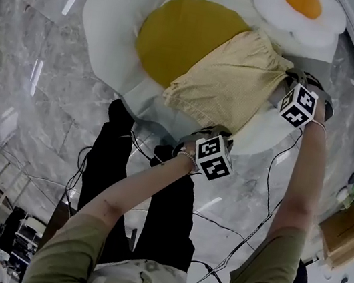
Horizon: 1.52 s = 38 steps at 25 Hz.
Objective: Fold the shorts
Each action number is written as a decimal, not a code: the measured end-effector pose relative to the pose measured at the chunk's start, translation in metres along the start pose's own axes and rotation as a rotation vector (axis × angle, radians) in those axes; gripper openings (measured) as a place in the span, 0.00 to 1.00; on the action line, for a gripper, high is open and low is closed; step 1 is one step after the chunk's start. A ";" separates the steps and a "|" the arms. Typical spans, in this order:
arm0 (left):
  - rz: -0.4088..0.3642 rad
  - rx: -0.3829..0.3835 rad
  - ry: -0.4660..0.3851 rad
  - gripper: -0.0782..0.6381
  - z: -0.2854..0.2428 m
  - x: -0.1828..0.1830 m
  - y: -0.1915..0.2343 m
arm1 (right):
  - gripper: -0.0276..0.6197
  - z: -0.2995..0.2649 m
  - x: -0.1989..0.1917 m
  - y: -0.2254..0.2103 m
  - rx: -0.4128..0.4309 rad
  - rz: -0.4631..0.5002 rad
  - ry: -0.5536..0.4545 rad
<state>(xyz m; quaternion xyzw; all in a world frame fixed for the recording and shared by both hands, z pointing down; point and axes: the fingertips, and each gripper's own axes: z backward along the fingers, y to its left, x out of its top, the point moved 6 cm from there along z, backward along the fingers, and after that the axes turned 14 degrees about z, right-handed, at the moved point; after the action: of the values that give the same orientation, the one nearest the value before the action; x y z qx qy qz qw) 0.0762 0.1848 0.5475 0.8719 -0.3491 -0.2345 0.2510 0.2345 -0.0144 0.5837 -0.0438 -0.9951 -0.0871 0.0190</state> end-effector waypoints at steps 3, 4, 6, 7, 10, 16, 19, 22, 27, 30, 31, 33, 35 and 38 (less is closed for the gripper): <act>-0.068 -0.063 0.064 0.58 -0.003 -0.006 -0.006 | 0.44 -0.006 -0.002 -0.004 0.029 -0.170 -0.039; -0.105 -0.063 0.076 0.58 0.002 -0.008 -0.008 | 0.48 -0.004 -0.003 -0.005 0.052 -0.246 -0.062; -0.146 -0.046 0.088 0.59 0.017 -0.010 -0.007 | 0.49 0.008 -0.007 -0.006 0.057 -0.401 -0.117; -0.140 -0.036 0.087 0.59 0.027 -0.011 -0.004 | 0.49 0.016 -0.008 -0.006 0.046 -0.489 -0.150; -0.042 0.008 0.075 0.59 0.061 -0.010 0.021 | 0.49 0.044 -0.007 0.005 0.032 -0.777 -0.271; 0.099 0.149 0.124 0.59 0.106 -0.001 0.085 | 0.49 0.072 0.012 0.083 0.130 -1.351 -0.439; 0.145 0.208 0.152 0.59 0.114 -0.002 0.118 | 0.49 0.067 0.029 0.136 0.201 -1.543 -0.417; 0.166 0.275 0.190 0.59 0.114 -0.010 0.150 | 0.49 0.062 0.052 0.183 0.261 -1.709 -0.425; 0.191 0.303 0.275 0.59 0.103 -0.019 0.183 | 0.50 0.055 0.094 0.220 0.309 -1.971 -0.534; 0.254 0.253 0.321 0.59 0.094 -0.029 0.189 | 0.51 0.044 0.109 0.227 0.309 -2.050 -0.468; 0.263 0.230 0.344 0.59 0.090 -0.033 0.188 | 0.51 0.040 0.110 0.228 0.299 -2.070 -0.432; 0.269 0.187 0.388 0.59 0.082 -0.041 0.183 | 0.48 0.034 0.109 0.231 0.269 -2.120 -0.371; 0.277 0.166 0.401 0.52 0.077 -0.046 0.180 | 0.32 0.032 0.104 0.236 0.245 -2.164 -0.328; 0.309 0.163 0.356 0.27 0.077 -0.045 0.182 | 0.18 0.033 0.104 0.240 0.267 -2.203 -0.385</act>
<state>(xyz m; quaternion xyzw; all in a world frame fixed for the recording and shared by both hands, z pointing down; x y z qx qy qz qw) -0.0870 0.0814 0.6090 0.8531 -0.4461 -0.0072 0.2704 0.1513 0.2356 0.5967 0.8485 -0.4789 0.0592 -0.2175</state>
